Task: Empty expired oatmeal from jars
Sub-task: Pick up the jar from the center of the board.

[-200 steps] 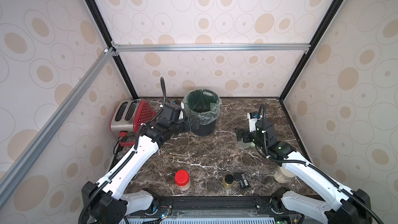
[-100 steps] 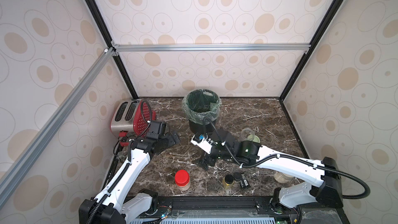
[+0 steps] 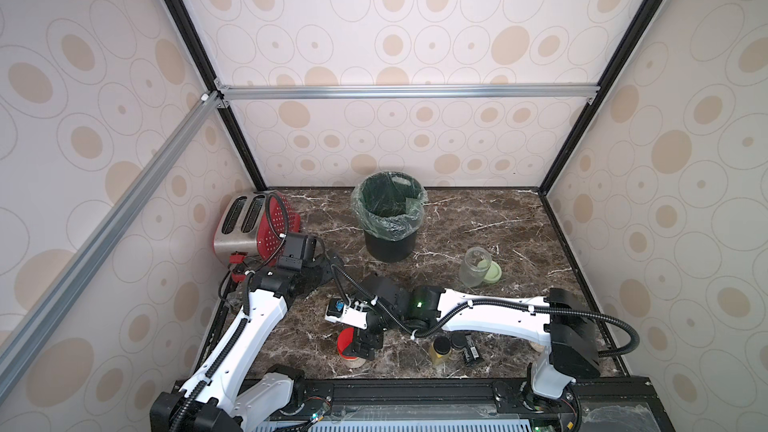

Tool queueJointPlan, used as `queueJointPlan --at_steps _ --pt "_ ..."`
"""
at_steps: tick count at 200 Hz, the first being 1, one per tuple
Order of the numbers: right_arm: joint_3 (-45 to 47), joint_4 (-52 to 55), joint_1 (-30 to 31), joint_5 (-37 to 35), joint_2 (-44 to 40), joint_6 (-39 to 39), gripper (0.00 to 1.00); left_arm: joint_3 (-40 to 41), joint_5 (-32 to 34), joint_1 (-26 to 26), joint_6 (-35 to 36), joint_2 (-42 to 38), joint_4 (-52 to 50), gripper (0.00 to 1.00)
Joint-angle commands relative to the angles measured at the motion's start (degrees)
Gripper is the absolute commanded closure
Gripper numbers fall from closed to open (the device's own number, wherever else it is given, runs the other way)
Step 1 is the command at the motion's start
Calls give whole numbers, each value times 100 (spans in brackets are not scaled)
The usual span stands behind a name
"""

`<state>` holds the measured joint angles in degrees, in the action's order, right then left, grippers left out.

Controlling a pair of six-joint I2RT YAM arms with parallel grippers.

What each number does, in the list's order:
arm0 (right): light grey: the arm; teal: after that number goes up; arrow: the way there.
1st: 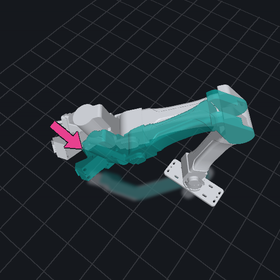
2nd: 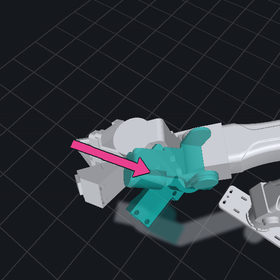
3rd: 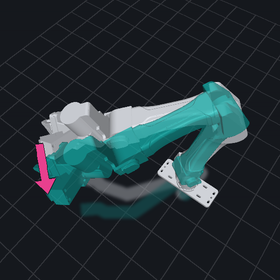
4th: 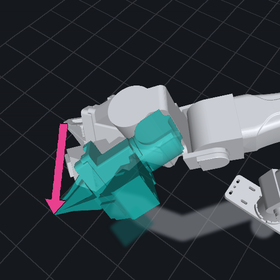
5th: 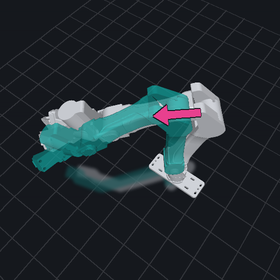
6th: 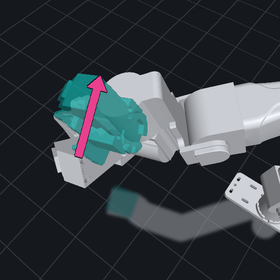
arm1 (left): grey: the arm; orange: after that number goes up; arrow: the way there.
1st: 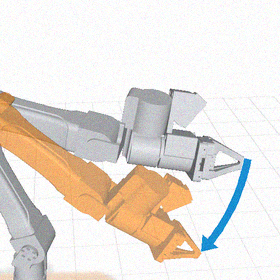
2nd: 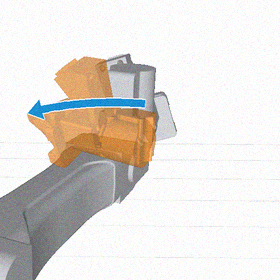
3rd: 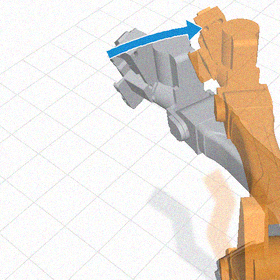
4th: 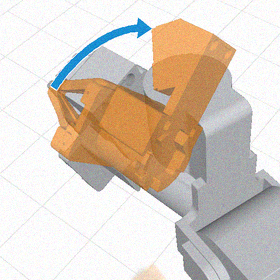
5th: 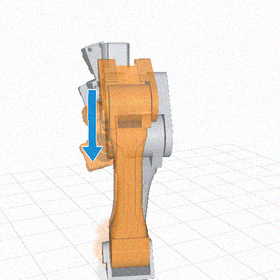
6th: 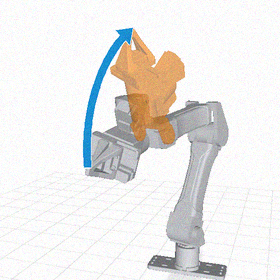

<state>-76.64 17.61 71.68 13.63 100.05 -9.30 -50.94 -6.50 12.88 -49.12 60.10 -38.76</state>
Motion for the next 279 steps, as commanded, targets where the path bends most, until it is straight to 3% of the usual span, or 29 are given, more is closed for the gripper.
queueJointPlan --at_steps 1,47,135,179,190,218,279 --pt "-147 114 83 140 246 -151 1 -115 81 -50 -27 -119 -69 1" --pt "-99 -115 89 -97 699 -140 0 -93 132 -84 21 -248 -140 1" --pt "21 -159 -70 -130 498 304 34 -245 255 -87 293 -228 -117 1" --pt "179 309 -681 -173 -187 1041 46 -419 70 -45 812 -155 487 1" --pt "324 288 -949 -64 -437 1306 47 -497 260 182 1033 -178 644 1" --pt "701 167 -1783 358 -1020 2051 49 -573 1215 1366 1948 -269 1167 1" --pt "974 -146 -3189 1216 -1811 3211 52 438 514 2416 3280 -1078 2730 1"
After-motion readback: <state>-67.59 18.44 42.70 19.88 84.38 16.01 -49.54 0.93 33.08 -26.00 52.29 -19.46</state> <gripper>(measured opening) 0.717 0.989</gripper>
